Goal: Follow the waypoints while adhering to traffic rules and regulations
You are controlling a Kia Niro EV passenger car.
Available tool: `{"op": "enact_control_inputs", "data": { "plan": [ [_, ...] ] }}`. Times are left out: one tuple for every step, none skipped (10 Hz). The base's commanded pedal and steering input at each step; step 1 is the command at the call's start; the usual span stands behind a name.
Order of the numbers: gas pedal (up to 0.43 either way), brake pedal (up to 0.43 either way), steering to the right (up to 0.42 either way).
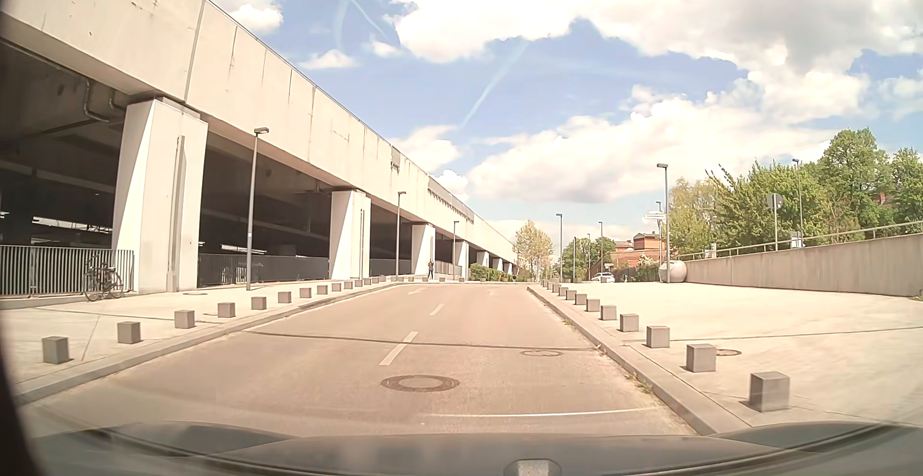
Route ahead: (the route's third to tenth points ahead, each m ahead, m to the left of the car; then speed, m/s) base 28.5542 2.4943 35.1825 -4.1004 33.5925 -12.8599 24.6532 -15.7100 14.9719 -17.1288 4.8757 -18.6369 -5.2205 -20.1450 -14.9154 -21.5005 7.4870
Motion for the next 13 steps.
{"op": "enact_control_inputs", "data": {
  "plan": [
    [0.169, 0.018, 0.001],
    [0.138, 0.018, 0.0],
    [0.138, 0.018, 0.0],
    [0.118, 0.018, 0.0],
    [0.067, 0.018, 0.0],
    [0.0, 0.018, 0.001],
    [0.0, 0.018, 0.0],
    [0.0, 0.018, 0.001],
    [0.0, 0.018, 0.005],
    [0.0, 0.018, 0.005],
    [0.0, 0.018, 0.003],
    [0.0, 0.018, 0.003],
    [0.0, 0.018, 0.003]
  ]
}}
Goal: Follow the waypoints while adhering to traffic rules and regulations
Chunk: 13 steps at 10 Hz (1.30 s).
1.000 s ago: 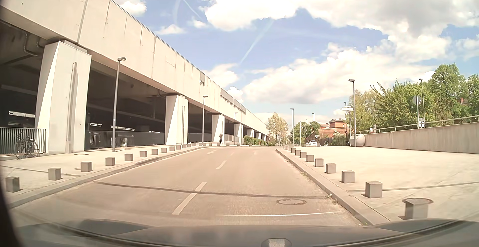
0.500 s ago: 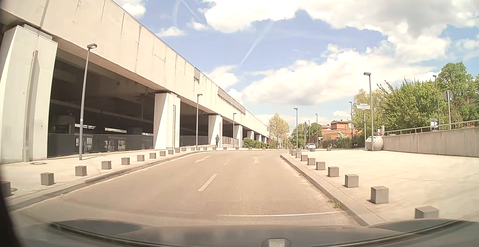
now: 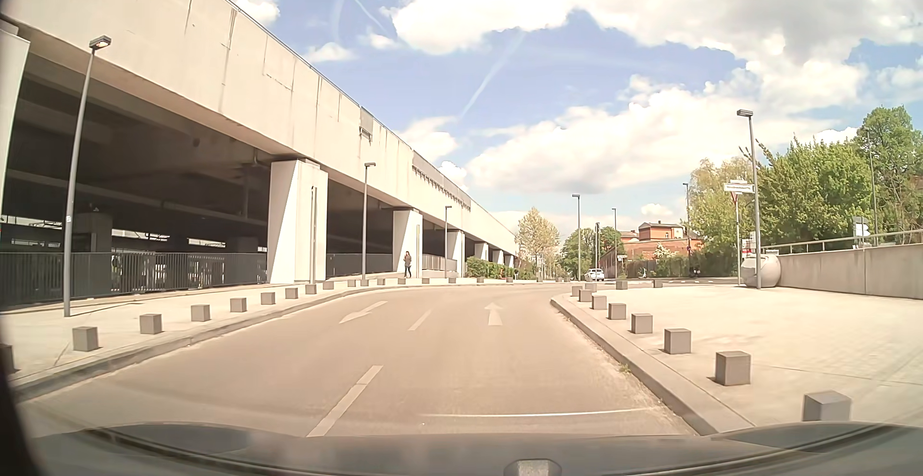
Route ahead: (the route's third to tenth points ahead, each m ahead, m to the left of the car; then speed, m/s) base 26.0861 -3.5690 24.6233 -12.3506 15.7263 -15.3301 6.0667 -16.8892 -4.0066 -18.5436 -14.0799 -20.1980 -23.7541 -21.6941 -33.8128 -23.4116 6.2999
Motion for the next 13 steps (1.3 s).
{"op": "enact_control_inputs", "data": {
  "plan": [
    [0.0, 0.018, 0.001],
    [0.0, 0.018, 0.001],
    [0.0, 0.018, 0.001],
    [0.0, 0.018, 0.001],
    [0.067, 0.018, 0.001],
    [0.079, 0.018, 0.0],
    [0.079, 0.018, -0.006],
    [0.087, 0.018, -0.01],
    [0.087, 0.018, -0.011],
    [0.087, 0.018, -0.014],
    [0.087, 0.018, -0.02],
    [0.087, 0.018, -0.023],
    [0.079, 0.018, -0.023]
  ]
}}
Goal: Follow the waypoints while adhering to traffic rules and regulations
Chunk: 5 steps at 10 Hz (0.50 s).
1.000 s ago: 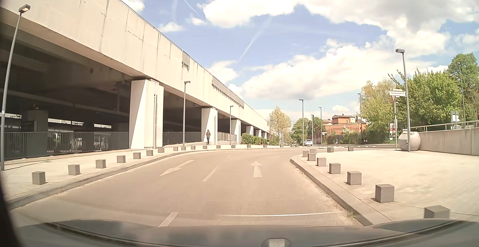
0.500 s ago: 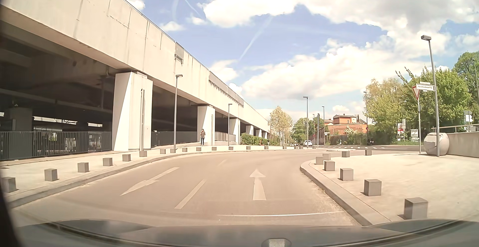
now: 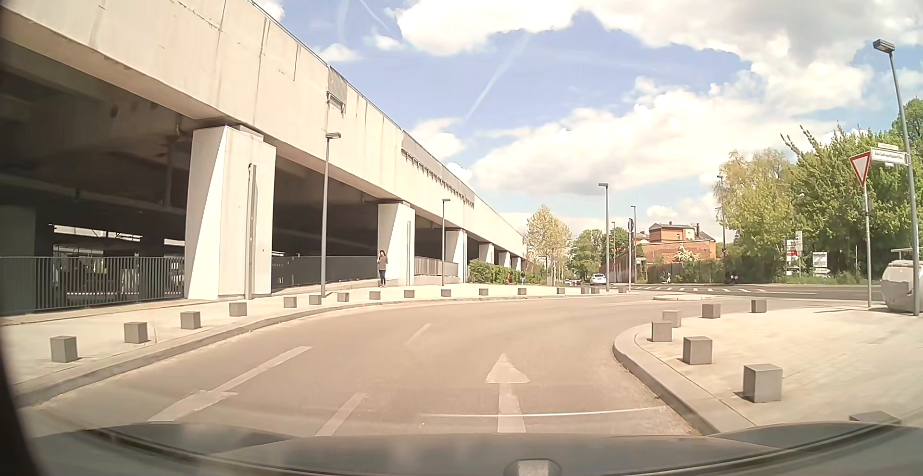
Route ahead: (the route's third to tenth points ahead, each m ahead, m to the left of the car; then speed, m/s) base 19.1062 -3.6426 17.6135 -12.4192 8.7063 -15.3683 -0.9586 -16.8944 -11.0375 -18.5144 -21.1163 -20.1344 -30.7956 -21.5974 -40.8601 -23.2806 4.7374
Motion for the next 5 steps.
{"op": "enact_control_inputs", "data": {
  "plan": [
    [0.079, 0.018, -0.023],
    [0.079, 0.018, -0.019],
    [0.079, 0.018, -0.015],
    [0.079, 0.018, -0.015],
    [0.079, 0.018, -0.015]
  ]
}}
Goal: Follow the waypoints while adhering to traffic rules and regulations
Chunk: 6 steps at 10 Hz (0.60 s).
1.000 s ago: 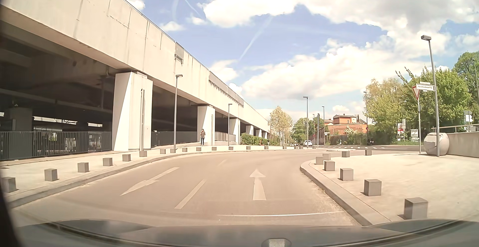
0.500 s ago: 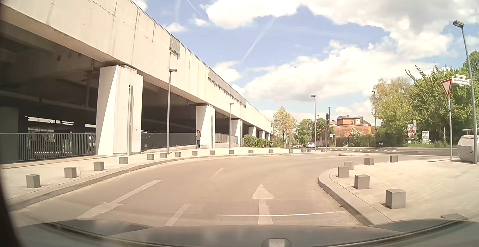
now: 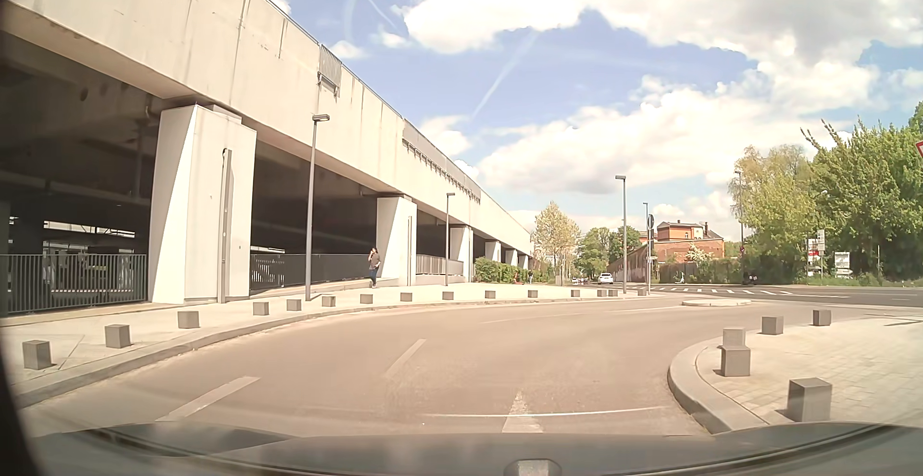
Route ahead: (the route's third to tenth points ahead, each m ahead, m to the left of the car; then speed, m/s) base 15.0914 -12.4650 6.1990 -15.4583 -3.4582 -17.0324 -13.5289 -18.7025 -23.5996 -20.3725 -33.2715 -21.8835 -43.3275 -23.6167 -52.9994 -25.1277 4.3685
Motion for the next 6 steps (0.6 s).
{"op": "enact_control_inputs", "data": {
  "plan": [
    [0.079, 0.018, -0.014],
    [0.079, 0.018, -0.014],
    [0.079, 0.018, -0.01],
    [0.079, 0.018, -0.004],
    [0.079, 0.018, 0.003],
    [0.079, 0.018, 0.01]
  ]
}}
